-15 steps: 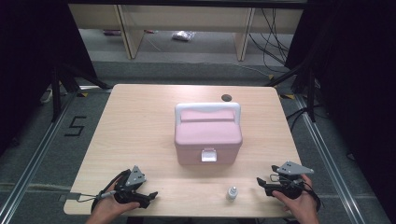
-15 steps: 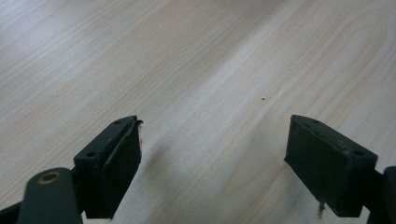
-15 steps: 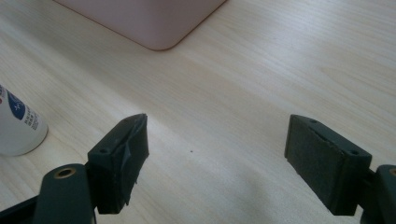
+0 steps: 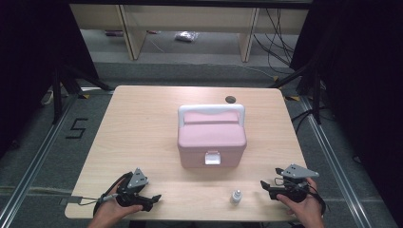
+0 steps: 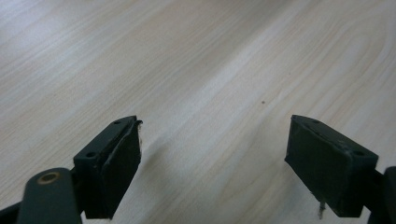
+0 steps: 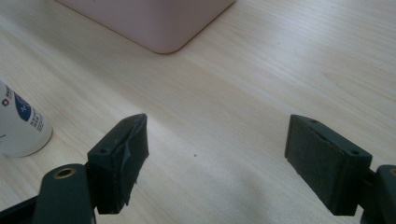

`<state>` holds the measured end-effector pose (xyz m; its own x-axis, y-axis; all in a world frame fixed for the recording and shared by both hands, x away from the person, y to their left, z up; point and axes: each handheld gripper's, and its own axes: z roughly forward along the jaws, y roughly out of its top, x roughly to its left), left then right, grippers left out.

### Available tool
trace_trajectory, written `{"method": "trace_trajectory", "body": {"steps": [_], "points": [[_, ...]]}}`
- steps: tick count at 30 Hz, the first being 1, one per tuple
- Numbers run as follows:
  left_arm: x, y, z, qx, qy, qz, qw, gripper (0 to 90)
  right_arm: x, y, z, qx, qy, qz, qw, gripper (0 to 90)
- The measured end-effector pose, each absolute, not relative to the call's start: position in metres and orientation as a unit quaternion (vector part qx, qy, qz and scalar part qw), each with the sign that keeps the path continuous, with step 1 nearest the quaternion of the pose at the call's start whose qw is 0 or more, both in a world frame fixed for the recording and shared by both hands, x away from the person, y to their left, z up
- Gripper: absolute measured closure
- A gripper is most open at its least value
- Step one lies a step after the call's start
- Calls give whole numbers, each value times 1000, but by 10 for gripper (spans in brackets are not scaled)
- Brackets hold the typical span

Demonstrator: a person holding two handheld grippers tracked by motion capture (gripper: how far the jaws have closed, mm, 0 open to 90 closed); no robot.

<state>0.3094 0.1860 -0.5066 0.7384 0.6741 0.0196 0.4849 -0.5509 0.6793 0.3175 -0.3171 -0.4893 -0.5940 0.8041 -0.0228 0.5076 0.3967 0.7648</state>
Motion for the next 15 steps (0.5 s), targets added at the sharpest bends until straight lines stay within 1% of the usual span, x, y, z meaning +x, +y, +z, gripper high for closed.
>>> {"method": "trace_trajectory", "body": {"steps": [1,3,5,9,10,15], "points": [[310,186,-506,863,339,139,347,159,318,-317,-489,404,811,372,200,224],[311,186,-505,861,344,140,349,159,315,-315,-489,424,804,375,179,224],[312,188,-504,858,344,138,355,159,318,-317,-490,407,810,377,193,223],[314,189,-499,841,353,119,391,158,318,-318,-490,407,810,375,193,223],[316,190,-496,844,351,122,387,159,319,-318,-491,403,811,376,198,223],[322,187,-484,842,347,117,396,160,319,-317,-491,405,811,375,194,222]]}}
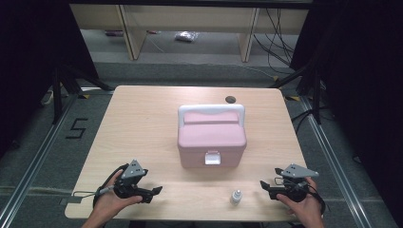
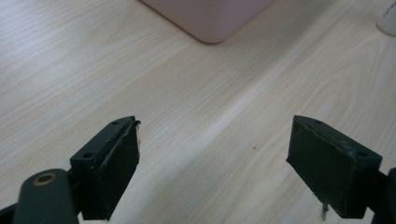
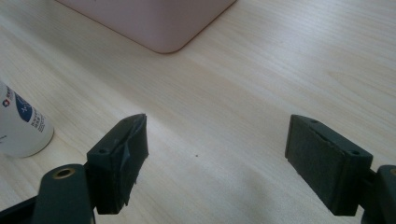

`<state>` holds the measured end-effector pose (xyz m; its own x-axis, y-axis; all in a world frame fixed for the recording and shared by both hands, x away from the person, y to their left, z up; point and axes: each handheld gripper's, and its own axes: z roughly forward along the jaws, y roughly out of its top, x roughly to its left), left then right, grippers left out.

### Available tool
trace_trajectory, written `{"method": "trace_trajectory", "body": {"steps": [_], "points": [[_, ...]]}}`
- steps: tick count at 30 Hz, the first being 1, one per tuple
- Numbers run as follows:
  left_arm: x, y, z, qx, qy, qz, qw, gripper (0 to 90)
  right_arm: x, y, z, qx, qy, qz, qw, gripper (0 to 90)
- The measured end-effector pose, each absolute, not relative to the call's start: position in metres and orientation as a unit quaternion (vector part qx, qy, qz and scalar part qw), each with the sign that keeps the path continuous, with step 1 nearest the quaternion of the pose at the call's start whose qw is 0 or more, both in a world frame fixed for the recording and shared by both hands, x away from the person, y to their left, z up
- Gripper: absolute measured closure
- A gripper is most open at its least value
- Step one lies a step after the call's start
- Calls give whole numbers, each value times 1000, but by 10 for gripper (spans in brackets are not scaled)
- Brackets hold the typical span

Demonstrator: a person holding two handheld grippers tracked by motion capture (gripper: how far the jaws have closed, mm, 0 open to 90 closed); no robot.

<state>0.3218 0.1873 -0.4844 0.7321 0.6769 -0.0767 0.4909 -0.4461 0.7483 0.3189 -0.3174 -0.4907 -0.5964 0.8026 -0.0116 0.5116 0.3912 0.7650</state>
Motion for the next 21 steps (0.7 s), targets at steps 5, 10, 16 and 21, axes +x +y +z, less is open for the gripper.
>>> {"method": "trace_trajectory", "body": {"steps": [5,10,16,21], "points": [[328,184,-480,844,338,110,402,182,317,-315,-491,418,810,375,169,223],[333,186,-478,842,342,115,401,185,317,-315,-491,417,811,375,165,223],[337,188,-474,841,343,116,402,186,319,-316,-491,407,815,376,167,223],[339,188,-472,842,341,118,402,186,319,-316,-491,408,816,375,165,223]]}}
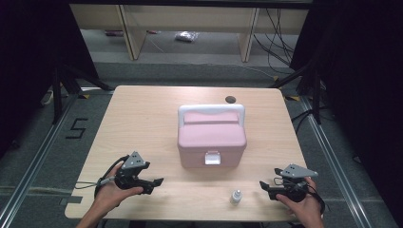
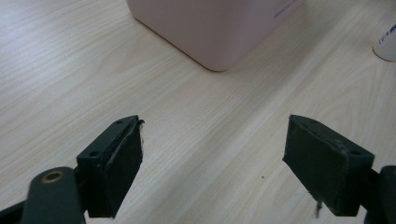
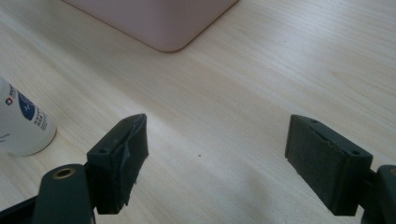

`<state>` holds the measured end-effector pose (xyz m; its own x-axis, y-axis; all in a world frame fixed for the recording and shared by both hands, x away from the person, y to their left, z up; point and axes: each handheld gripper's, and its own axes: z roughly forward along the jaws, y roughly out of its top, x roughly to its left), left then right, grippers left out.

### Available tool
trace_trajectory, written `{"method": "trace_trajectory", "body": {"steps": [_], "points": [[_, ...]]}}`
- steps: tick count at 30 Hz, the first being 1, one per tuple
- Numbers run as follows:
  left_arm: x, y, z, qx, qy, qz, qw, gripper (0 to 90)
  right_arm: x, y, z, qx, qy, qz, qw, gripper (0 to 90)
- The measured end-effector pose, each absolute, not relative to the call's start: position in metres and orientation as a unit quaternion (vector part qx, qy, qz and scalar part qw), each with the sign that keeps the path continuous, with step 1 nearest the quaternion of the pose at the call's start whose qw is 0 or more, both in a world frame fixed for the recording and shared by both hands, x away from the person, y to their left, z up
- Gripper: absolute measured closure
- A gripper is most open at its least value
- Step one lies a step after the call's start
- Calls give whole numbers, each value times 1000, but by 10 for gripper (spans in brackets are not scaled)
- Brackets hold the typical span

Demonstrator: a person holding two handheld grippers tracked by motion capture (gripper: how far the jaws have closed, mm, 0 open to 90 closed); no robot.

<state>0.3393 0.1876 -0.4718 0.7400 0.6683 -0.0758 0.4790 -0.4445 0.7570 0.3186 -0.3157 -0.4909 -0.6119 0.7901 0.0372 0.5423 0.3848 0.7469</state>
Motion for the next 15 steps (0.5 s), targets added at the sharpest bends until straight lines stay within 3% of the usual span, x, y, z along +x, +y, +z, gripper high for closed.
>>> {"method": "trace_trajectory", "body": {"steps": [15], "points": [[349,178,-469,842,337,120,405,187,318,-314,-491,413,812,379,164,232]]}}
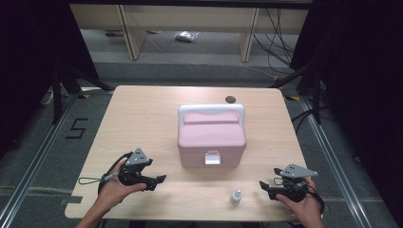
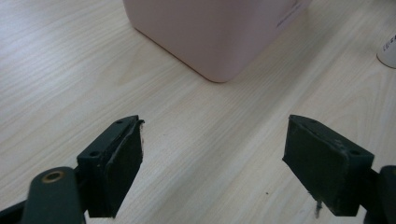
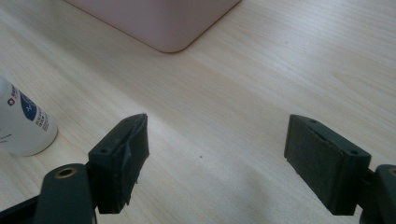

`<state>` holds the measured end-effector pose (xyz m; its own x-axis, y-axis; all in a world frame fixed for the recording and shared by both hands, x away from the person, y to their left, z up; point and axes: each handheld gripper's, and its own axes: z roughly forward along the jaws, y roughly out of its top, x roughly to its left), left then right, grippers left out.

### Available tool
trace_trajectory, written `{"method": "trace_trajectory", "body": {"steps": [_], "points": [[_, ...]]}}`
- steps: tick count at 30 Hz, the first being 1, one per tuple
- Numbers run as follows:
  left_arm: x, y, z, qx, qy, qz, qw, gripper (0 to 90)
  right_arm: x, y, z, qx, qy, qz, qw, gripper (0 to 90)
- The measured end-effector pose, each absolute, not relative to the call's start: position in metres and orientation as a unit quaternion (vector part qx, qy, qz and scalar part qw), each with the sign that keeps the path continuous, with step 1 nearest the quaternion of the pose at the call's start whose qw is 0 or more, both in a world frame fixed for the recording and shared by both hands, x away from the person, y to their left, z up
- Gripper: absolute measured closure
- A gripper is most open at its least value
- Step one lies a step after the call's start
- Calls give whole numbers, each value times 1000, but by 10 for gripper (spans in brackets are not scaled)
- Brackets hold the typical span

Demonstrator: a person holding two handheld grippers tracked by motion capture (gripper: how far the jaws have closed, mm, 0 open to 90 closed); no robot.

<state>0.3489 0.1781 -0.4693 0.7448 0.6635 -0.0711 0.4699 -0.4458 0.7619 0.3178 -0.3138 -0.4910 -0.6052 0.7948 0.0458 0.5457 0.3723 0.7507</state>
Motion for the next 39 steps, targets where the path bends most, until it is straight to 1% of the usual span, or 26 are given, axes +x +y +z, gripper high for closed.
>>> {"method": "trace_trajectory", "body": {"steps": [1,5,6,7,8,9,10,11,13,15,18,19,20,21,22,24,25,26,30,31,32,34,36,37,38,39], "points": [[349,177,-469,843,336,121,401,190,319,-316,-490,398,819,372,179,238],[353,172,-469,845,333,119,401,199,318,-313,-491,407,816,375,167,254],[355,171,-468,848,330,124,397,211,321,-314,-489,392,821,374,179,276],[355,171,-468,848,330,124,397,217,321,-314,-489,392,821,374,179,276],[357,168,-468,847,329,121,400,225,321,-313,-488,397,814,380,190,310],[357,168,-468,847,329,121,400,232,321,-313,-488,397,814,380,190,310],[359,166,-467,847,327,122,400,248,321,-311,-487,405,811,382,180,349],[359,166,-467,847,327,122,400,258,321,-311,-487,405,811,382,180,349],[362,165,-466,848,327,129,398,270,323,-312,-487,396,814,384,182,402],[364,164,-466,849,323,124,400,318,326,-313,-486,385,818,385,189,458],[368,163,-466,850,322,127,396,354,330,-311,-484,394,811,390,186,510],[369,162,-467,846,324,132,401,380,334,-312,-484,376,818,389,197,529],[371,163,-467,847,325,131,399,391,334,-310,-484,389,814,390,187,542],[372,163,-467,846,327,130,400,407,337,-310,-483,388,813,391,190,568],[374,163,-468,843,330,135,402,446,341,-311,-482,383,812,395,195,596],[376,163,-468,844,329,136,401,499,347,-311,-480,380,809,399,203,613],[377,163,-468,844,329,136,401,499,347,-311,-480,380,809,399,203,642],[379,162,-469,842,331,141,402,517,349,-311,-479,387,806,402,198,658],[384,159,-472,844,329,137,400,598,365,-313,-477,384,798,418,200,745],[386,158,-472,843,331,140,401,624,367,-311,-476,393,797,415,194,770],[387,157,-472,843,330,140,401,640,371,-312,-476,380,800,417,202,796],[391,155,-472,843,329,144,401,686,374,-309,-475,388,796,427,184,846],[394,152,-472,843,329,146,401,732,382,-306,-474,362,798,438,201,900],[395,151,-471,845,325,148,398,747,384,-306,-473,359,801,435,201,900],[396,150,-471,846,324,150,396,764,384,-303,-473,371,798,435,189,900],[397,148,-471,845,325,151,398,778,387,-303,-473,355,804,433,199,900]]}}
